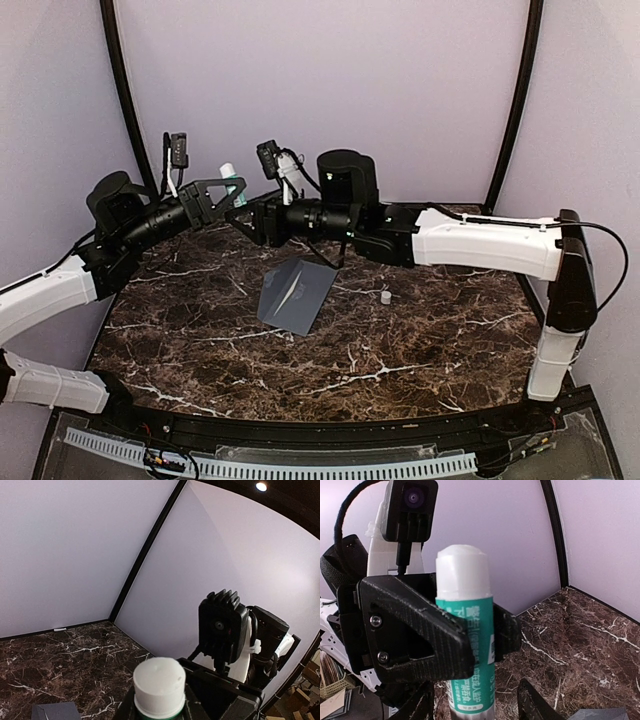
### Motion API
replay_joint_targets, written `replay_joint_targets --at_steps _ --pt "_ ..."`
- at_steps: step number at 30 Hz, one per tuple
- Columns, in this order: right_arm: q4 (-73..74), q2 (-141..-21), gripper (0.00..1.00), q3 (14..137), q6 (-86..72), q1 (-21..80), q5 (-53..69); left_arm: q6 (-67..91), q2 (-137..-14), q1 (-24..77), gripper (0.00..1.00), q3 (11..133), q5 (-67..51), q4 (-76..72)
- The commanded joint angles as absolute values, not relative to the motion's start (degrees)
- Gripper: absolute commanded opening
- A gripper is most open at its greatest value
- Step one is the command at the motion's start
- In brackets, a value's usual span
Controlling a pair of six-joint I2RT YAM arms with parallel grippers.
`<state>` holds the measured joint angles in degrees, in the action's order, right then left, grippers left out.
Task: Place the letter into the envelope and seal it
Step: Unscrew the solid glue.
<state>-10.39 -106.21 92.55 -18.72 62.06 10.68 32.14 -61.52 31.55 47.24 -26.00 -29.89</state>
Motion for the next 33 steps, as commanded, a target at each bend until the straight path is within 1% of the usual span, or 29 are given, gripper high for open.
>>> replay_joint_targets --at_steps 1,7,11,16,19,22,24,26,28,32,33 --pt "-10.0 -107.5 0.49 95.2 -17.9 62.7 10.3 32.5 -61.7 31.3 0.00 48.6 -27.9 -31.4" --pt "-10.9 -106.5 0.33 94.2 -18.1 62.7 9.4 32.2 -61.9 31.3 0.00 49.4 -28.9 -29.7" --pt "-13.2 -104.7 0.24 91.5 -18.6 62.6 9.3 31.3 -61.9 31.3 0.00 51.1 -31.3 -26.0" --pt "-19.6 -102.2 0.20 87.5 -19.3 61.4 17.7 32.0 -61.4 31.3 0.00 50.3 -36.6 -27.5" --pt "-26.7 -99.5 0.20 83.4 -21.2 60.7 24.3 33.2 -61.6 31.3 0.00 50.3 -40.9 -30.9" --pt "-30.8 -97.8 0.20 81.2 -22.9 60.2 29.8 35.7 -62.6 31.3 0.00 50.5 -48.2 -34.4" --pt "-31.1 -97.2 0.23 81.0 -22.9 60.1 30.8 36.9 -63.1 31.3 0.00 50.5 -50.6 -36.0" --pt "-30.4 -96.7 0.30 81.2 -22.6 60.1 30.3 37.1 -63.1 31.3 0.00 50.3 -50.6 -36.2" --pt "-29.2 -96.4 0.43 81.4 -22.2 60.1 29.2 36.7 -62.4 31.3 0.00 49.7 -48.3 -36.0" --pt "-27.1 -95.0 0.68 79.5 -21.4 60.1 24.8 33.1 -60.4 31.3 0.00 49.5 -39.3 -30.4" --pt "-26.6 -94.7 0.71 79.0 -21.5 60.1 23.2 32.8 -60.0 31.3 0.00 49.5 -37.1 -29.1"
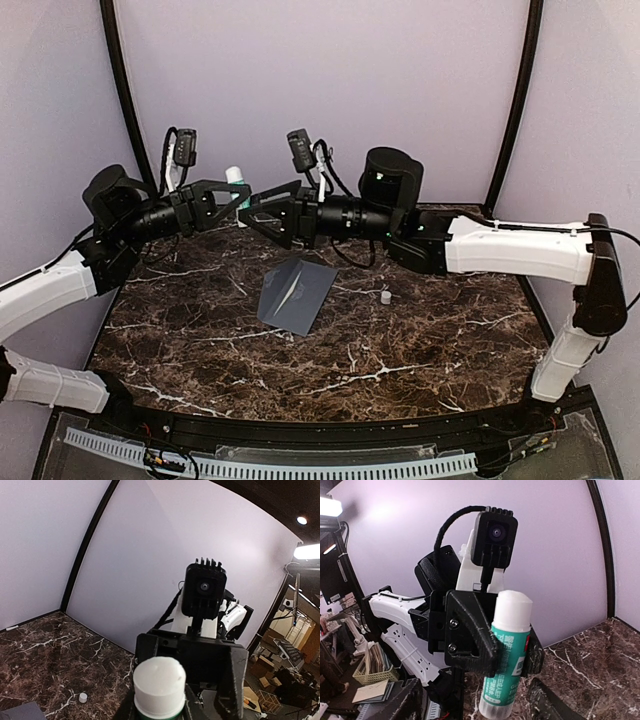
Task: Place the letter into the envelope and seal it
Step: Unscrew the solid glue.
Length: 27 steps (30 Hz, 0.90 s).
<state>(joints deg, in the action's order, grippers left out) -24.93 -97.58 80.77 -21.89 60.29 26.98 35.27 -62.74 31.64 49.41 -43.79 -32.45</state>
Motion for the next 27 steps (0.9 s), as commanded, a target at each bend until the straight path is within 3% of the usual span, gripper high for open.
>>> replay_joint_targets --at_steps 1,9,17,22,27 --pt "-26.0 -94.5 0.73 78.6 -21.4 60.1 21.9 32.5 -59.7 31.2 0.00 49.5 -36.4 -28.8" --pt "-20.0 -96.6 0.80 82.2 -19.3 61.1 17.3 33.2 -58.5 31.2 0.00 50.3 -23.6 -24.9" --pt "-18.7 -98.9 0.72 83.3 -21.2 62.5 12.8 35.1 -59.7 31.2 0.00 50.9 -21.6 -24.3" --pt "-19.0 -97.9 0.78 82.8 -18.7 62.6 13.6 37.4 -60.4 31.1 0.00 51.1 -20.4 -23.4" --pt "-16.9 -95.2 0.84 80.5 -15.8 62.4 11.3 42.0 -59.5 31.2 0.00 47.9 -11.7 -22.5"
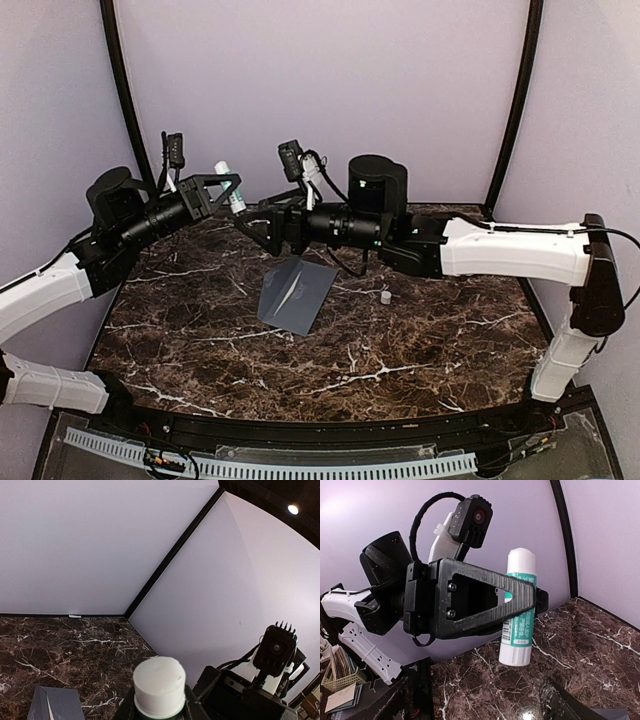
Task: Place the letter into the envelope and seal it
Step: Unscrew the solid glue.
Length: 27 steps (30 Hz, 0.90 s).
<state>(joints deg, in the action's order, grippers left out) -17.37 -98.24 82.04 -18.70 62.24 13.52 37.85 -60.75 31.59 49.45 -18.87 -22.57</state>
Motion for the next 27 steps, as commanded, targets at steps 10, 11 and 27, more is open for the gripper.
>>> replay_joint_targets --at_steps 10,11,27 --pt "-11.0 -93.0 0.82 78.4 -21.9 60.2 10.8 48.2 -60.8 31.2 0.00 46.3 -4.6 -16.3" --pt "-11.2 -92.5 0.82 77.7 -23.1 59.9 10.7 49.0 -60.3 31.2 0.00 45.3 -4.1 -16.4" --pt "-3.4 -95.5 0.73 81.2 -26.7 61.7 8.4 55.3 -62.0 31.2 0.00 42.2 -12.6 -24.0"
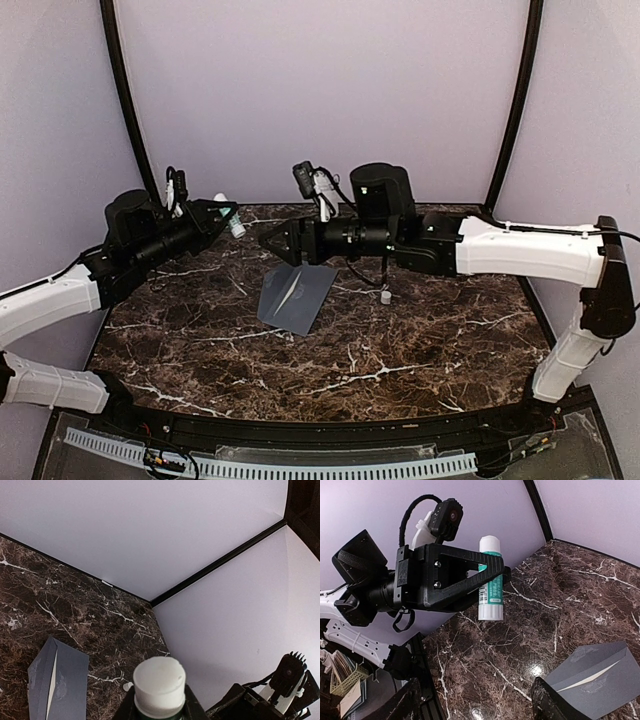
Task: Place the letter into the envelope and seal it
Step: Unscrew the solid glue.
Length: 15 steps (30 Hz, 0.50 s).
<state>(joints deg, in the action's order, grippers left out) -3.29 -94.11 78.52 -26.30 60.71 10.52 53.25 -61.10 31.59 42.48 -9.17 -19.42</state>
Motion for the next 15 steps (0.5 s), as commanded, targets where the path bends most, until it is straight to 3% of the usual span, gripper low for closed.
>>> replay_joint_targets --at_steps 1,5,15 --pt "-3.2 -96.3 0.73 81.8 -26.3 61.6 8.2 55.7 -62.4 31.2 0.00 42.0 -13.6 -25.1" --pt "-0.4 -100.5 0.71 87.1 -24.7 61.7 7.9 56.9 -63.0 31.2 0.00 41.2 -15.3 -27.3" --pt "3.0 -108.5 0.55 96.3 -24.5 61.7 9.6 53.9 -61.3 31.6 0.00 39.8 -17.5 -29.7"
